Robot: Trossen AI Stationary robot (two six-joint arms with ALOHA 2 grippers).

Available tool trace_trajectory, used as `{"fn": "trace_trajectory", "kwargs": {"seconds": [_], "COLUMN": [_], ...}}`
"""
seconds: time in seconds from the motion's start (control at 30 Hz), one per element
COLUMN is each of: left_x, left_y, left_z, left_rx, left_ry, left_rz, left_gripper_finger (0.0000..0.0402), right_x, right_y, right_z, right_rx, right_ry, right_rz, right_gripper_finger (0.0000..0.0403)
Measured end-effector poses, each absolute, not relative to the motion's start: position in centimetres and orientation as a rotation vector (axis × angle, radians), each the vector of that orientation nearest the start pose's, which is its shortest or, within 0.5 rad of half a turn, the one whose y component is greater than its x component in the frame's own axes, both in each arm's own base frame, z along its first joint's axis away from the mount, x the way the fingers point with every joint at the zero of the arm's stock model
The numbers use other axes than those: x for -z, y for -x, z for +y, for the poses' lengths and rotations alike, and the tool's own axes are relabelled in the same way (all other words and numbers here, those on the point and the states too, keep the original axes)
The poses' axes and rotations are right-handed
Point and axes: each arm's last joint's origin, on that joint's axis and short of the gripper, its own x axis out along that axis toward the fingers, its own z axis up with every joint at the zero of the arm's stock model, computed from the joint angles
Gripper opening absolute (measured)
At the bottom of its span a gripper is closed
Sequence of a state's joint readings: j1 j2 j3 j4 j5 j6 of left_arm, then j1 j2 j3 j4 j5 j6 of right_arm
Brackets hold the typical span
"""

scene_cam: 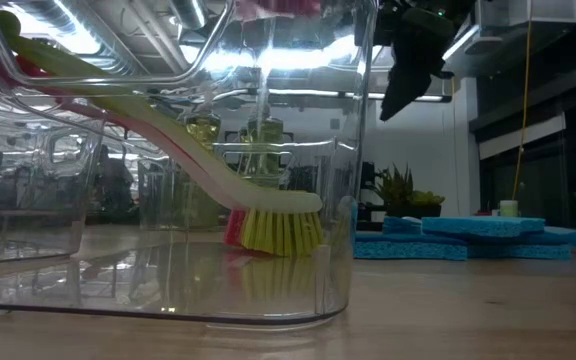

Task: Pick & Place Kitchen Sink Supplies
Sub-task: Put the orange dish brush into the right transparent bin, then put the blue dish brush into the right transparent bin

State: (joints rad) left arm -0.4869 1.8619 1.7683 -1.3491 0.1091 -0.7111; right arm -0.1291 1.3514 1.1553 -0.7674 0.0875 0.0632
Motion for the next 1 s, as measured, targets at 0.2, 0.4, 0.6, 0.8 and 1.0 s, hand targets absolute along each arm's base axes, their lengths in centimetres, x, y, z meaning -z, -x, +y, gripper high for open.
{"fn": "trace_trajectory", "kwargs": {"seconds": [0.2, 0.4, 0.6, 0.8, 1.0], "left_x": [-28.3, -26.4, -25.5, -25.6, -25.7], "left_y": [-33.3, -34.5, -35.2, -35.3, -35.3], "left_z": [-15.3, -14.8, -14.3, -13.9, -13.8], "left_rx": [-0.071, -0.04, -0.016, -0.009, 0.014], "left_ry": [0.38, 0.462, 0.49, 0.474, 0.431], "left_rz": [1.575, 1.669, 1.701, 1.69, 1.679], "left_gripper_finger": [0.0048, 0.0048, 0.0075, 0.0094, 0.0094], "right_x": [-29.7, -29.6, -29.6, -29.6, -29.6], "right_y": [-27.2, -27.2, -27.2, -27.2, -27.2], "right_z": [-3.8, -3.8, -3.8, -3.8, -3.8], "right_rx": [0.213, 0.206, 0.198, 0.197, 0.197], "right_ry": [-0.042, -0.028, -0.01, -0.009, -0.009], "right_rz": [0.898, 0.905, 0.907, 0.907, 0.907], "right_gripper_finger": [0.0264, 0.0264, 0.0264, 0.0264, 0.0264]}}
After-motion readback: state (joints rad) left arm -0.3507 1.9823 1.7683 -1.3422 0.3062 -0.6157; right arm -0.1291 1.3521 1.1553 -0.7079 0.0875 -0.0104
